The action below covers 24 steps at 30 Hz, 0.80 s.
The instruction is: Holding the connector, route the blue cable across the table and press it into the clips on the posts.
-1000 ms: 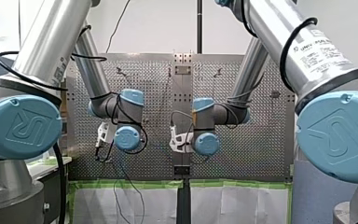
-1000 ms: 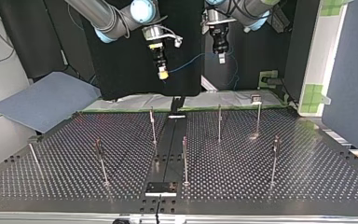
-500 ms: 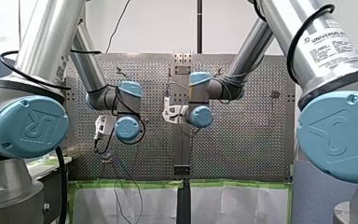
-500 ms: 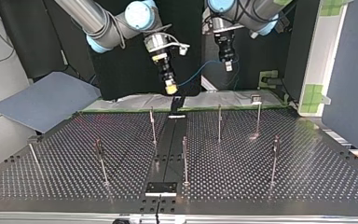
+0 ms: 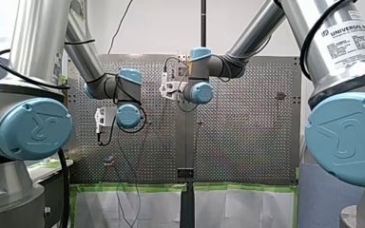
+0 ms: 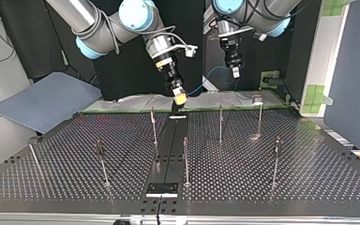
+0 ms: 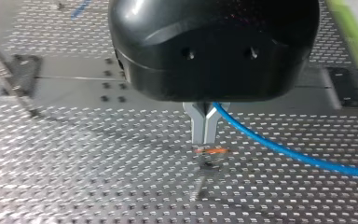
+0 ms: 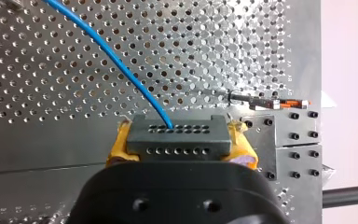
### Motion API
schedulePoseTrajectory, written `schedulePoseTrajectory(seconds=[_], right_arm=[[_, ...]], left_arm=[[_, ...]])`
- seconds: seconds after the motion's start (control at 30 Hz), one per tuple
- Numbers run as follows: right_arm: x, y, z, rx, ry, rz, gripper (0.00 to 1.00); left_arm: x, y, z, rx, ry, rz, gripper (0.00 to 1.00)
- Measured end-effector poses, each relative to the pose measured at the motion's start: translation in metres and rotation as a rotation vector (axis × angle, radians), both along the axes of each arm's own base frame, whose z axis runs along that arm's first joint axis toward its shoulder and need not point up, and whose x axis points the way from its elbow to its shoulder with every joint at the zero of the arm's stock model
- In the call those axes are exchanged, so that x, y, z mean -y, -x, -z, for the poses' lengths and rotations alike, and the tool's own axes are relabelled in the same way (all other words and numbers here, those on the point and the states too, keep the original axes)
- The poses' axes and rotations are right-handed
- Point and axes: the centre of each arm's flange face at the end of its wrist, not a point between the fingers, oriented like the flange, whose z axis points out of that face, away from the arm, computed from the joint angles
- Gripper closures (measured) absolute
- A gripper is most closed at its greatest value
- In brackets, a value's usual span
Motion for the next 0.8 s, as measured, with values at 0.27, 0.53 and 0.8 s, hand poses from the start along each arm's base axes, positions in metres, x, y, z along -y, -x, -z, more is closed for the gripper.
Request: schedulePoseTrajectory(seconds=[0.27, 0.53, 0.8], right_arm=[[-0.008, 0.000, 0.005, -0.043, -0.044, 0.001, 1.00], [-0.017, -0.012, -0.010, -0.045, -0.066, -0.021, 1.00], [-0.031, -0.030, -0.034, -0.034, -0.079, -0.048, 1.00]], left_arm=[[-0.018, -0.010, -0.026, 0.034, 0.079, -0.013, 1.00], [-0.036, -0.017, -0.048, 0.073, 0.151, -0.014, 1.00], [-0.052, -0.032, -0.082, 0.155, 0.230, -0.009, 1.00]])
